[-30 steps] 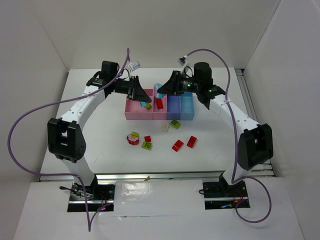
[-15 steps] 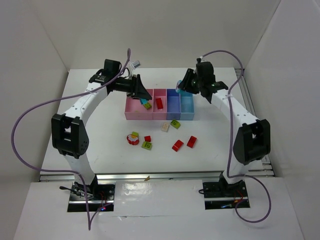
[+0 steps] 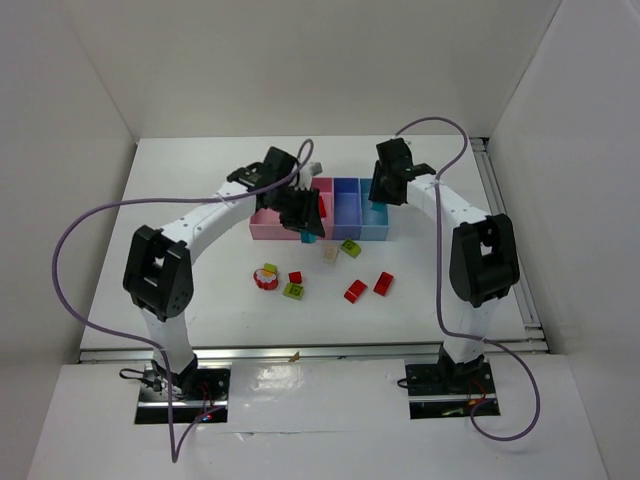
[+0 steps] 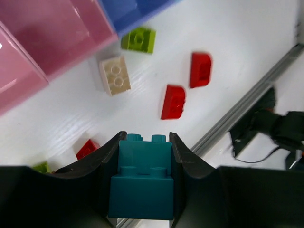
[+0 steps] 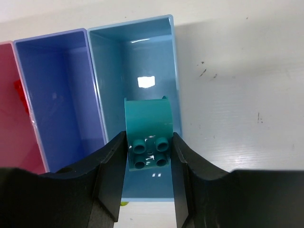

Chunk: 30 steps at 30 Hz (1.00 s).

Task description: Sort the legos into containers by color

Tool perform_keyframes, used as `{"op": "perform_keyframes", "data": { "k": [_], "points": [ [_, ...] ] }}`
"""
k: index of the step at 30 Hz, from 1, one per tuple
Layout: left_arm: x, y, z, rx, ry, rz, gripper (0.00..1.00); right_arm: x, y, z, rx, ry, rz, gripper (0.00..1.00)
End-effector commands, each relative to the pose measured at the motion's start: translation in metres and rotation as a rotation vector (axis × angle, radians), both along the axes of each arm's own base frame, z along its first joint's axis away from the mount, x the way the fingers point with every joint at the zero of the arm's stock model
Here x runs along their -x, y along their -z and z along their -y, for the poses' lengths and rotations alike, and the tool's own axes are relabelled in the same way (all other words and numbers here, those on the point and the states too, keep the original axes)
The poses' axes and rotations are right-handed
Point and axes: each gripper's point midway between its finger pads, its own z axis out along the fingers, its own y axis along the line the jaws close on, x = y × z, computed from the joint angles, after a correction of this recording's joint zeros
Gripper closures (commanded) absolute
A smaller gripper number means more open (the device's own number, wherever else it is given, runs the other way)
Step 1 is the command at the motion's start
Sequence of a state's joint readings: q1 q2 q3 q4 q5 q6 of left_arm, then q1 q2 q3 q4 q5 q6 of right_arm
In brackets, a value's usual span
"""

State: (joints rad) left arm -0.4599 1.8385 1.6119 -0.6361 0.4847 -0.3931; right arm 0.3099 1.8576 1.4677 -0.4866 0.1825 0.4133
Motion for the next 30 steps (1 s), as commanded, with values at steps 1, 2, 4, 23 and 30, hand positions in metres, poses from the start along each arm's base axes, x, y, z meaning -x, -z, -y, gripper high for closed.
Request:
{"op": "perform_keyframes", "data": {
  "k": [1, 2, 4, 23, 30],
  "points": [
    [0.011, 0.036, 0.000, -0.132, -0.019, 0.003, 1.00, -0.015, -0.022, -0.001, 0.025, -0.006, 0.076, 0.70],
    [0.013, 0.043, 0.003, -0.151, -0.014, -0.001, 1.00, -0.014, -0.021, -0.003, 0.017, -0.013, 0.074, 0.52],
    [0.014, 0.054, 0.004, -0.177, -0.025, -0.005, 1.00, -0.014, -0.024, -0.003, 0.014, -0.013, 0.084, 0.40],
    [-0.002, 0.118, 0.006, -0.338, -0.091, 0.036, 0.47, 0.066, -0.071, 0.047, 0.067, 0.137, 0.105, 0.32],
    [0.001, 0.121, 0.008, -0.331, -0.070, 0.025, 0.29, 0.066, -0.068, 0.045, 0.063, 0.130, 0.095, 0.32]
  ]
}}
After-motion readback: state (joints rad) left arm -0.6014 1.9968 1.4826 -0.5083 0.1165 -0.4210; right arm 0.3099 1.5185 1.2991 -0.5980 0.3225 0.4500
